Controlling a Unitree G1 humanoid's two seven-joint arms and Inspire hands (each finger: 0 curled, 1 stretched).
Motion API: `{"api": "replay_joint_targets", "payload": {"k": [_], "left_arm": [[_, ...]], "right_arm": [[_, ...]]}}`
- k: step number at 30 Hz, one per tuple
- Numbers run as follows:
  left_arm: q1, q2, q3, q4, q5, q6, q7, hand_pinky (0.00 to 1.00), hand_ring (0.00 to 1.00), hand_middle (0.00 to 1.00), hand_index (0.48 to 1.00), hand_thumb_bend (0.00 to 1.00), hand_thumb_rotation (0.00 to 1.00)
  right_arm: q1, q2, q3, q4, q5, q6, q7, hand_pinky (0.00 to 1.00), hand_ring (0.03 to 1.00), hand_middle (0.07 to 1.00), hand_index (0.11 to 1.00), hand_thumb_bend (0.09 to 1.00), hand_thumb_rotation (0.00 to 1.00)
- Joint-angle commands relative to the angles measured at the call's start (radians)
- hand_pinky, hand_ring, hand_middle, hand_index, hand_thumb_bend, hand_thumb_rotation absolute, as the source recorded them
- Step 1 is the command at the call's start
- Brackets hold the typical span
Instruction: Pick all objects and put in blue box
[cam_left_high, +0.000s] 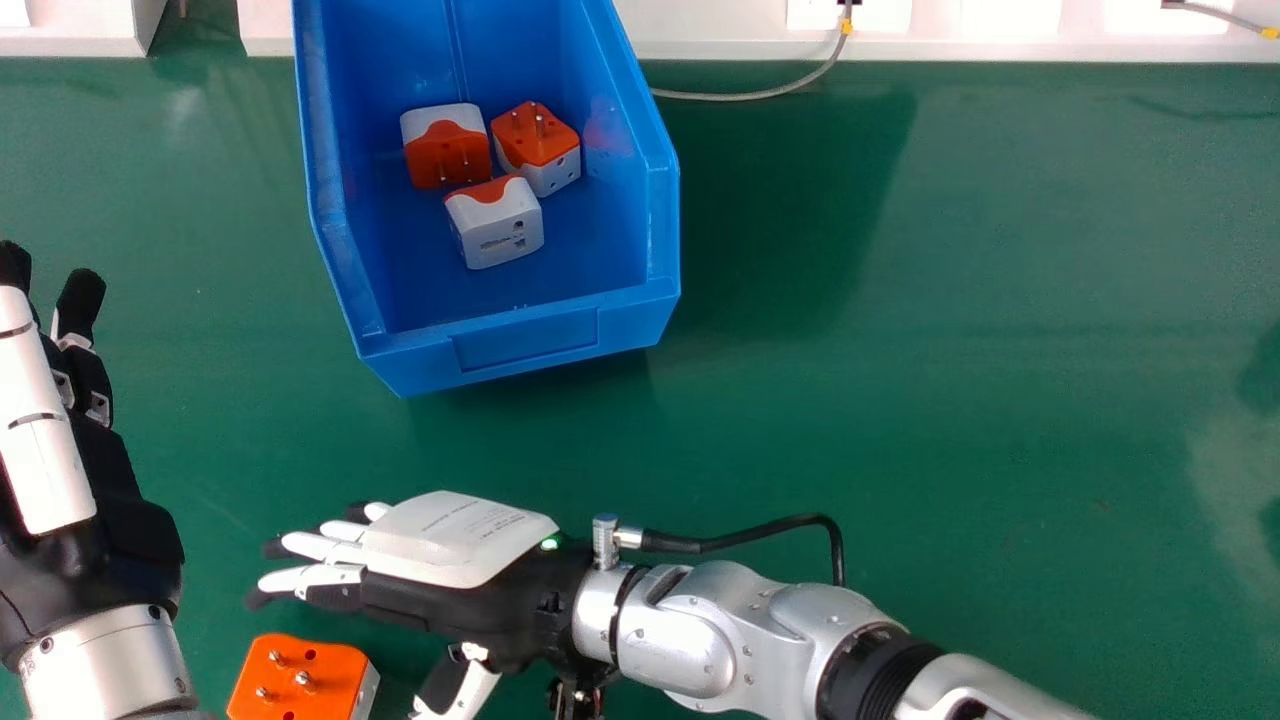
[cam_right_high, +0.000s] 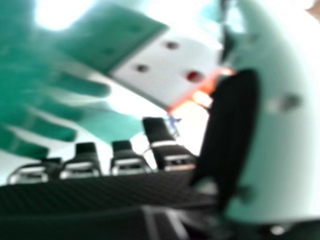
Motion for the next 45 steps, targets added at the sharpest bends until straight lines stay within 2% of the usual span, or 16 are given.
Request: {"api": "replay_joint_targets", "payload": {"k": [1,3,7,10,17,26,28,30,32,39,41,45], "left_arm": [[0.02,-0.041,-0.015,-0.144,0.012,-0.015,0.014,0.91,1.0,1.0,1.0,0.61,0.75],[0.016,-0.041,-0.016,-0.14,0.014,-0.014,0.017,0.91,1.0,1.0,1.0,0.61,0.74],[0.01,-0.04,-0.019,-0.132,0.024,-0.021,0.017,0.92,1.0,1.0,1.0,0.61,0.75],[0.006,-0.044,-0.023,-0.132,0.015,-0.027,0.016,0.93,1.0,1.0,1.0,0.61,0.74],[0.004,-0.043,-0.026,-0.133,0.015,-0.026,0.017,0.95,1.0,1.0,1.0,0.6,0.75],[-0.002,-0.043,-0.026,-0.126,0.013,-0.028,0.02,0.95,1.0,1.0,1.0,0.61,0.74],[-0.003,-0.043,-0.027,-0.124,0.016,-0.031,0.019,0.95,1.0,1.0,1.0,0.61,0.74],[-0.004,-0.046,-0.028,-0.124,0.03,-0.026,0.029,0.95,1.0,1.0,1.0,0.61,0.74],[-0.006,-0.047,-0.028,-0.125,0.038,-0.022,0.035,0.93,1.0,1.0,1.0,0.61,0.75],[-0.004,-0.041,-0.026,-0.124,0.034,-0.023,0.037,0.93,1.0,1.0,1.0,0.61,0.75],[-0.003,-0.036,-0.026,-0.123,0.029,-0.023,0.034,0.93,1.0,1.0,1.0,0.61,0.75],[-0.004,-0.036,-0.027,-0.124,0.038,-0.019,0.04,0.94,1.0,1.0,1.0,0.62,0.75]], "right_arm": [[0.175,0.423,0.008,0.033,0.053,0.046,0.2,0.97,0.945,0.958,0.92,0.33,0.73],[0.158,0.407,0.069,0.021,-0.003,0.023,0.119,0.96,0.932,0.943,0.908,0.321,0.75],[0.157,0.403,0.073,0.016,0.006,0.026,0.122,0.96,0.919,0.929,0.897,0.312,0.78],[0.157,0.401,0.074,0.013,0.008,0.027,0.123,0.96,0.918,0.928,0.896,0.311,0.78],[0.158,0.399,0.077,0.007,0.012,0.03,0.124,0.96,0.918,0.928,0.896,0.311,0.78],[0.157,0.396,0.082,0.004,0.019,0.032,0.124,0.96,0.918,0.928,0.896,0.311,0.78],[0.157,0.395,0.084,0.003,0.022,0.032,0.125,0.96,0.918,0.928,0.896,0.311,0.78],[0.158,0.392,0.085,0.0,0.023,0.031,0.126,0.96,0.918,0.928,0.896,0.311,0.78],[0.158,0.391,0.085,-0.001,0.024,0.031,0.127,0.96,0.918,0.928,0.896,0.311,0.78],[0.16,0.393,0.089,-0.002,0.025,0.033,0.125,0.96,0.918,0.928,0.896,0.311,0.78],[0.16,0.393,0.09,-0.002,0.025,0.033,0.124,0.96,0.918,0.928,0.896,0.311,0.78],[0.161,0.394,0.091,-0.001,0.024,0.034,0.123,0.96,0.918,0.928,0.896,0.311,0.78]]}}
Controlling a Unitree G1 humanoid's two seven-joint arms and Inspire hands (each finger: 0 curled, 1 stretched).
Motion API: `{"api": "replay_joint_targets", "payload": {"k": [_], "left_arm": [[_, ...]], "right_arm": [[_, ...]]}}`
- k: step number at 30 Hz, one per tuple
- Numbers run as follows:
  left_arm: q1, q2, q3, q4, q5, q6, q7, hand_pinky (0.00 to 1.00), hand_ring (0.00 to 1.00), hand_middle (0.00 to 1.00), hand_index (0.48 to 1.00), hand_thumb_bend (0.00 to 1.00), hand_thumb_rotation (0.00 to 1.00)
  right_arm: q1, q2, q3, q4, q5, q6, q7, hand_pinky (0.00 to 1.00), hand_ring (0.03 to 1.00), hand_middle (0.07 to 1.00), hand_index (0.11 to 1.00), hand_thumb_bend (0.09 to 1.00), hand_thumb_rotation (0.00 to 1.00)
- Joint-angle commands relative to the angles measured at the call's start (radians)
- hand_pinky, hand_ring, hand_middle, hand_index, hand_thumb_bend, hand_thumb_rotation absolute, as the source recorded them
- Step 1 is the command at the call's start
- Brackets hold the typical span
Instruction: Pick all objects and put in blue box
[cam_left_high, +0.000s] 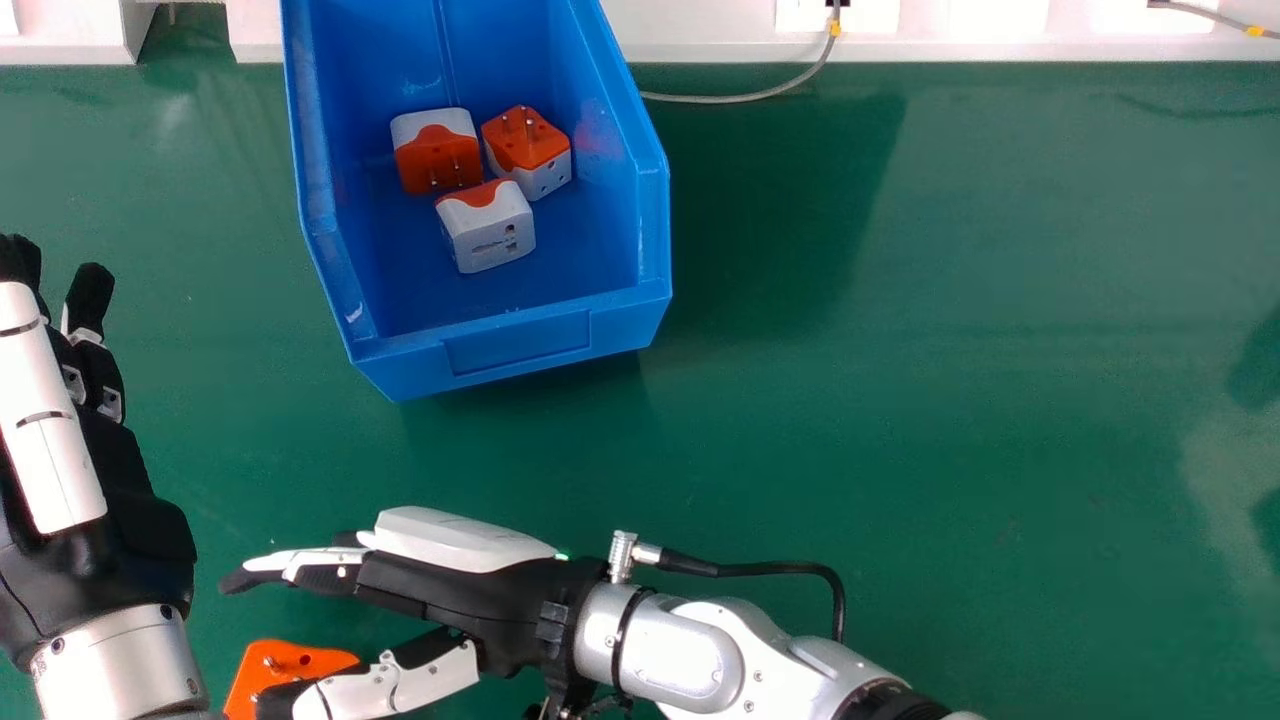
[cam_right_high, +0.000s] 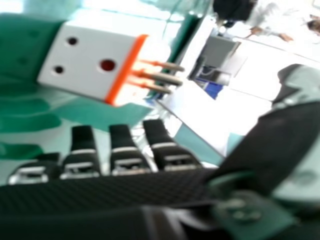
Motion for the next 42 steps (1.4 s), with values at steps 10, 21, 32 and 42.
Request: {"api": "replay_joint_targets", "payload": {"k": [10,21,32,42], "left_arm": [[-0.015,-0.04,-0.01,-0.094,0.05,-0.022,0.028,0.92,0.99,1.0,1.0,0.62,0.75],[-0.019,-0.037,-0.005,-0.084,0.03,-0.033,0.017,0.94,1.0,1.0,1.0,0.62,0.75],[-0.017,-0.048,-0.013,-0.085,0.042,-0.036,0.026,0.93,1.0,1.0,1.0,0.62,0.75],[-0.023,-0.045,-0.011,-0.071,0.037,-0.042,0.024,0.94,1.0,1.0,1.0,0.62,0.76]], "right_arm": [[0.086,0.381,0.087,0.042,-0.055,0.035,0.116,0.96,0.918,0.928,0.896,0.311,0.78],[0.081,0.377,0.085,0.042,-0.05,0.035,0.118,0.96,0.918,0.928,0.896,0.311,0.78],[0.084,0.369,0.086,0.039,-0.049,0.03,0.12,0.96,0.918,0.928,0.896,0.311,0.78],[-0.152,0.258,0.411,0.056,-0.511,0.076,-0.08,0.92,0.992,0.994,0.979,0.775,0.79]]}}
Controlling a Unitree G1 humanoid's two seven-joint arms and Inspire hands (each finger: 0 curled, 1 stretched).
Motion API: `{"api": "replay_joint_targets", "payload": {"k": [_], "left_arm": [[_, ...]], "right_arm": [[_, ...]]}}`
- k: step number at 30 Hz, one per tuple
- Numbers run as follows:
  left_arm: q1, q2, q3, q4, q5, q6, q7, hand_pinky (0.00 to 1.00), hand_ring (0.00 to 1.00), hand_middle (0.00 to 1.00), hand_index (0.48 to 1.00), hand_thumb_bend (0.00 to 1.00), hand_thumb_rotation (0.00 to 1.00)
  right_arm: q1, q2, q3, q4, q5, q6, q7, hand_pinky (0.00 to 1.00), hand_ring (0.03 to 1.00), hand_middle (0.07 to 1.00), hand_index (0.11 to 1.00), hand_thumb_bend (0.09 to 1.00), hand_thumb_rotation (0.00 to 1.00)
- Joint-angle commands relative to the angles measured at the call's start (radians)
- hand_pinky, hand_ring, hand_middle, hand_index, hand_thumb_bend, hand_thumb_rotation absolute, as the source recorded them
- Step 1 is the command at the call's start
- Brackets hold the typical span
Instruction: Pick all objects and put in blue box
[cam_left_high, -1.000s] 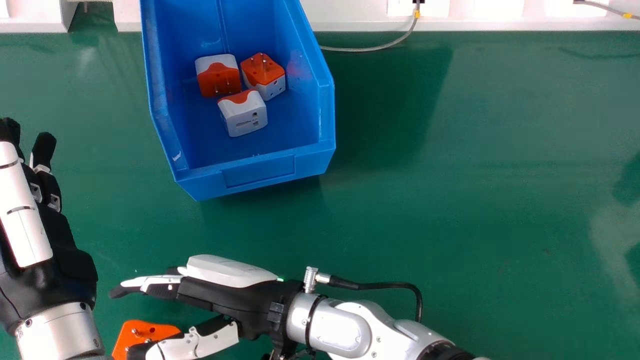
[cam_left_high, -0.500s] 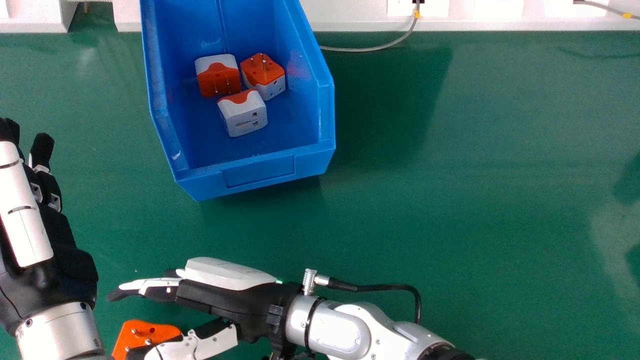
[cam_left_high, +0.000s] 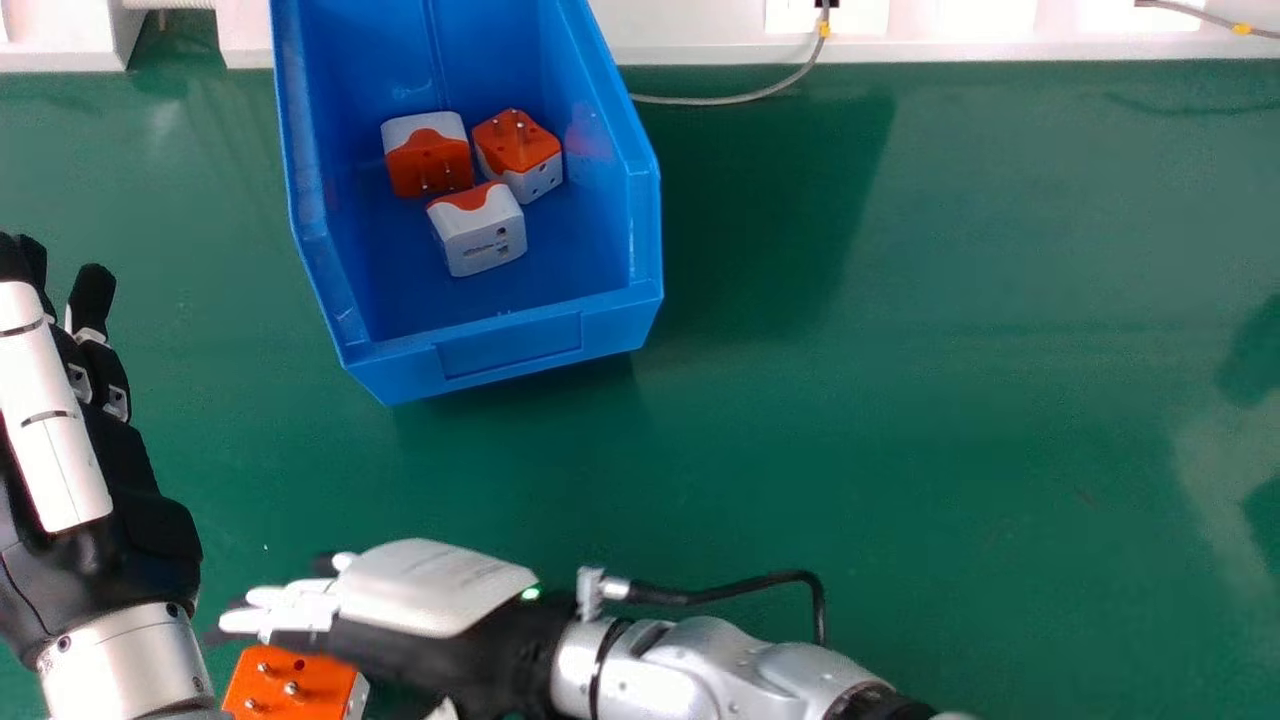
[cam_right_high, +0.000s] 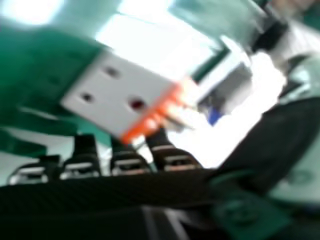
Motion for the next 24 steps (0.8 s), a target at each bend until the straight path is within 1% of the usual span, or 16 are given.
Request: {"api": "replay_joint_targets", "payload": {"k": [1,3,4,6,8,9,11,14,15,16,17,19,20,21,22,24], "left_arm": [[-0.025,-0.046,-0.001,-0.066,0.037,-0.043,0.017,0.94,1.0,1.0,1.0,0.62,0.75],[-0.027,-0.049,-0.006,-0.068,0.039,-0.041,0.019,0.93,0.99,1.0,1.0,0.63,0.74],[-0.027,-0.047,-0.007,-0.068,0.037,-0.041,0.016,0.93,0.99,1.0,1.0,0.63,0.73],[-0.027,-0.043,-0.006,-0.066,0.035,-0.042,0.013,0.93,0.99,1.0,1.0,0.63,0.73],[-0.027,-0.042,-0.007,-0.067,0.039,-0.039,0.016,0.93,0.99,1.0,1.0,0.64,0.74],[-0.027,-0.042,-0.007,-0.068,0.039,-0.036,0.017,0.93,0.99,1.0,1.0,0.64,0.74],[-0.027,-0.041,-0.008,-0.07,0.041,-0.033,0.02,0.93,0.99,1.0,1.0,0.65,0.74],[-0.024,-0.042,-0.009,-0.073,0.038,-0.035,0.019,0.93,0.99,1.0,1.0,0.65,0.75],[-0.023,-0.042,-0.009,-0.073,0.037,-0.036,0.019,0.93,0.99,1.0,1.0,0.64,0.75],[-0.023,-0.042,-0.008,-0.073,0.036,-0.037,0.018,0.93,0.99,1.0,1.0,0.64,0.75],[-0.023,-0.042,-0.008,-0.072,0.037,-0.038,0.019,0.93,0.99,1.0,1.0,0.64,0.74],[-0.025,-0.042,-0.008,-0.071,0.04,-0.038,0.021,0.93,0.99,1.0,1.0,0.64,0.74],[-0.026,-0.042,-0.008,-0.07,0.041,-0.038,0.021,0.92,0.99,1.0,1.0,0.64,0.74],[-0.027,-0.04,-0.008,-0.068,0.04,-0.039,0.02,0.92,0.99,1.0,1.0,0.64,0.74],[-0.028,-0.039,-0.008,-0.067,0.039,-0.039,0.019,0.92,0.99,1.0,1.0,0.64,0.74],[-0.029,-0.037,-0.008,-0.066,0.036,-0.04,0.019,0.93,0.99,1.0,1.0,0.64,0.74]], "right_arm": [[-0.103,0.269,0.213,0.091,-0.237,0.024,0.124,0.91,0.995,0.997,0.985,0.789,0.8],[-0.09,0.285,0.215,0.104,-0.247,0.034,0.124,0.93,0.999,1.0,0.971,0.813,0.75],[-0.084,0.297,0.22,0.111,-0.255,0.045,0.13,0.94,1.0,1.0,0.969,0.815,0.73],[-0.078,0.327,0.238,0.118,-0.271,0.085,0.164,0.97,1.0,1.0,0.962,0.805,0.7],[-0.074,0.344,0.273,0.113,-0.297,0.106,0.172,0.99,1.0,0.993,0.934,0.762,0.64],[-0.065,0.35,0.273,0.114,-0.291,0.118,0.183,0.99,1.0,0.993,0.934,0.762,0.64],[-0.038,0.361,0.262,0.119,-0.271,0.136,0.181,1.0,1.0,0.999,0.973,0.7,0.64],[-0.014,0.353,0.258,0.118,-0.26,0.15,0.149,1.0,1.0,1.0,0.984,0.682,0.65],[0.002,0.35,0.232,0.12,-0.229,0.15,0.149,1.0,1.0,1.0,0.968,0.664,0.59],[0.023,0.345,0.194,0.124,-0.185,0.136,0.148,1.0,1.0,1.0,0.963,0.631,0.6],[0.05,0.342,0.137,0.131,-0.119,0.125,0.166,0.98,0.985,0.988,0.949,0.58,0.66],[0.085,0.343,0.05,0.145,-0.024,0.15,0.198,0.9,0.919,0.937,0.908,0.559,0.72],[0.09,0.344,0.032,0.148,-0.006,0.166,0.203,0.88,0.908,0.928,0.902,0.56,0.73],[0.098,0.35,0.007,0.152,0.02,0.2,0.206,0.81,0.841,0.87,0.878,0.557,0.7],[0.106,0.352,-0.013,0.156,0.039,0.219,0.201,0.81,0.841,0.87,0.878,0.557,0.7],[0.081,0.338,0.027,0.151,0.006,0.196,0.171,0.76,0.804,0.836,0.853,0.575,0.67]]}}
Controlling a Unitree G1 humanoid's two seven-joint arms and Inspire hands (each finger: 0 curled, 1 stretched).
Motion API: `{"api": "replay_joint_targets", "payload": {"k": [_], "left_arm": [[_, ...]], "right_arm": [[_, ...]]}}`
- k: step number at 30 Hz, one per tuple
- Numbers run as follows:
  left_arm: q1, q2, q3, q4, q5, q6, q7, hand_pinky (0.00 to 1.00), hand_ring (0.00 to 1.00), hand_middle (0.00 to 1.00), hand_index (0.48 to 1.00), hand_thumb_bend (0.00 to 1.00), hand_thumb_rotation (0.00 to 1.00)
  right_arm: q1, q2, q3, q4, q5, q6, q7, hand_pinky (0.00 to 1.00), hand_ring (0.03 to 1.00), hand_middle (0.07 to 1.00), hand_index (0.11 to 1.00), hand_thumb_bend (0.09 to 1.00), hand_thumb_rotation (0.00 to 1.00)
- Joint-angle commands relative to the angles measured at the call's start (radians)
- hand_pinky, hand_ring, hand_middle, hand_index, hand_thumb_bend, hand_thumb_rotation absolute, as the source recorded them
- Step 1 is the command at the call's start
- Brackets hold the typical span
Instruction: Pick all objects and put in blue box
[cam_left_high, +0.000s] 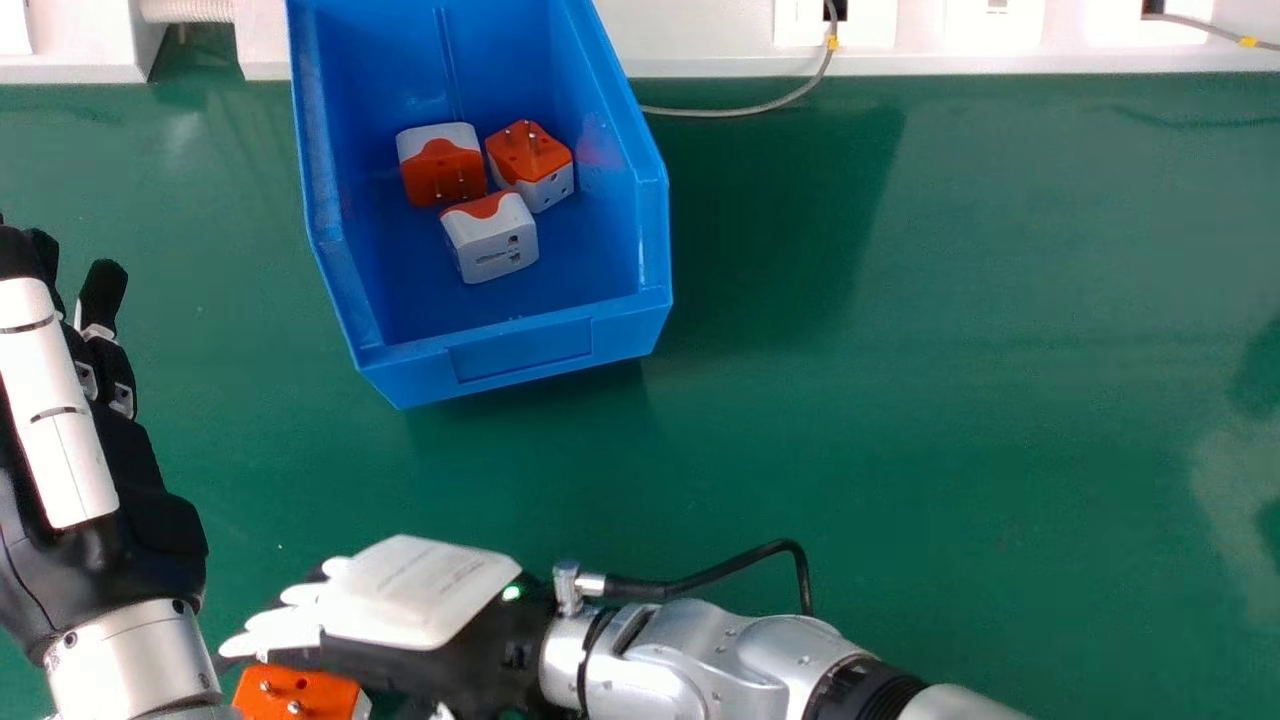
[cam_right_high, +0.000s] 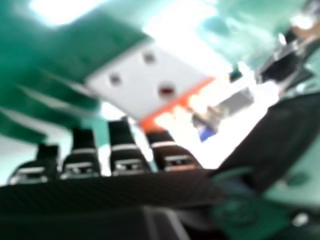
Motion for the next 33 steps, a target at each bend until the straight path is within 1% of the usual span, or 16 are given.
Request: {"api": "replay_joint_targets", "payload": {"k": [1,3,5,7,8,9,10,11,12,14,15,16,18,20,24,33], "left_arm": [[-0.026,-0.037,0.002,-0.066,0.034,-0.04,0.007,0.93,0.99,1.0,1.0,0.64,0.74],[-0.027,-0.035,0.002,-0.068,0.028,-0.037,0.006,0.93,0.99,1.0,1.0,0.64,0.74],[-0.028,-0.035,0.002,-0.069,0.031,-0.035,0.008,0.93,1.0,1.0,1.0,0.64,0.73],[-0.029,-0.035,-0.001,-0.069,0.033,-0.037,0.009,0.94,1.0,1.0,1.0,0.64,0.73],[-0.029,-0.035,-0.002,-0.07,0.032,-0.037,0.008,0.94,1.0,1.0,1.0,0.63,0.74],[-0.03,-0.036,-0.003,-0.07,0.032,-0.037,0.008,0.94,1.0,1.0,1.0,0.63,0.74],[-0.03,-0.036,-0.003,-0.07,0.032,-0.037,0.009,0.94,1.0,1.0,1.0,0.63,0.74],[-0.031,-0.037,-0.003,-0.07,0.034,-0.036,0.011,0.94,1.0,1.0,1.0,0.63,0.74],[-0.032,-0.038,-0.003,-0.071,0.034,-0.035,0.013,0.94,1.0,1.0,1.0,0.63,0.74],[-0.035,-0.04,-0.004,-0.067,0.036,-0.038,0.015,0.94,1.0,1.0,1.0,0.63,0.74],[-0.036,-0.041,-0.004,-0.065,0.036,-0.039,0.016,0.94,1.0,1.0,1.0,0.63,0.74],[-0.038,-0.041,-0.005,-0.064,0.036,-0.039,0.017,0.94,1.0,1.0,1.0,0.63,0.74],[-0.042,-0.044,-0.007,-0.063,0.035,-0.039,0.019,0.94,1.0,1.0,1.0,0.62,0.74],[-0.044,-0.044,-0.008,-0.062,0.035,-0.037,0.02,0.93,1.0,1.0,1.0,0.63,0.74],[-0.049,-0.043,-0.011,-0.064,0.027,-0.032,0.018,0.92,1.0,1.0,1.0,0.64,0.73],[-0.061,-0.043,-0.016,-0.055,0.025,-0.033,0.02,0.91,0.99,1.0,1.0,0.66,0.71]], "right_arm": [[0.094,0.335,0.052,0.154,-0.064,0.135,0.169,0.76,0.804,0.836,0.853,0.575,0.67],[0.078,0.335,0.065,0.157,-0.074,0.134,0.172,0.78,0.824,0.864,0.857,0.579,0.69],[0.078,0.333,0.053,0.155,-0.062,0.139,0.174,0.8,0.844,0.885,0.857,0.591,0.67],[0.075,0.328,0.058,0.151,-0.074,0.143,0.138,0.77,0.835,0.884,0.858,0.581,0.71],[0.07,0.329,0.065,0.153,-0.087,0.151,0.121,0.67,0.757,0.824,0.832,0.555,0.71],[0.059,0.323,0.087,0.15,-0.117,0.15,0.08,0.62,0.709,0.784,0.809,0.537,0.72],[0.039,0.305,0.126,0.14,-0.168,0.141,0.015,0.55,0.655,0.737,0.774,0.504,0.77],[0.021,0.283,0.154,0.13,-0.206,0.127,-0.042,0.55,0.655,0.737,0.774,0.504,0.77],[0.005,0.253,0.182,0.119,-0.246,0.108,-0.114,0.51,0.623,0.698,0.73,0.448,0.65],[-0.022,0.195,0.246,0.104,-0.345,0.108,-0.286,0.51,0.623,0.698,0.73,0.448,0.65],[-0.021,0.172,0.264,0.106,-0.382,0.113,-0.381,0.42,0.537,0.615,0.609,0.484,0.35],[-0.02,0.158,0.271,0.113,-0.407,0.123,-0.44,0.34,0.461,0.538,0.551,0.507,0.18],[-0.022,0.138,0.251,0.133,-0.415,0.126,-0.488,0.28,0.393,0.46,0.519,0.521,0.06],[-0.042,0.121,0.22,0.147,-0.409,0.123,-0.478,0.26,0.379,0.441,0.515,0.524,0.03],[-0.092,0.077,0.154,0.154,-0.383,0.108,-0.401,0.28,0.391,0.466,0.525,0.518,0.01],[-0.115,0.017,0.06,0.154,-0.373,0.077,-0.417,0.3,0.404,0.479,0.521,0.517,0.0]]}}
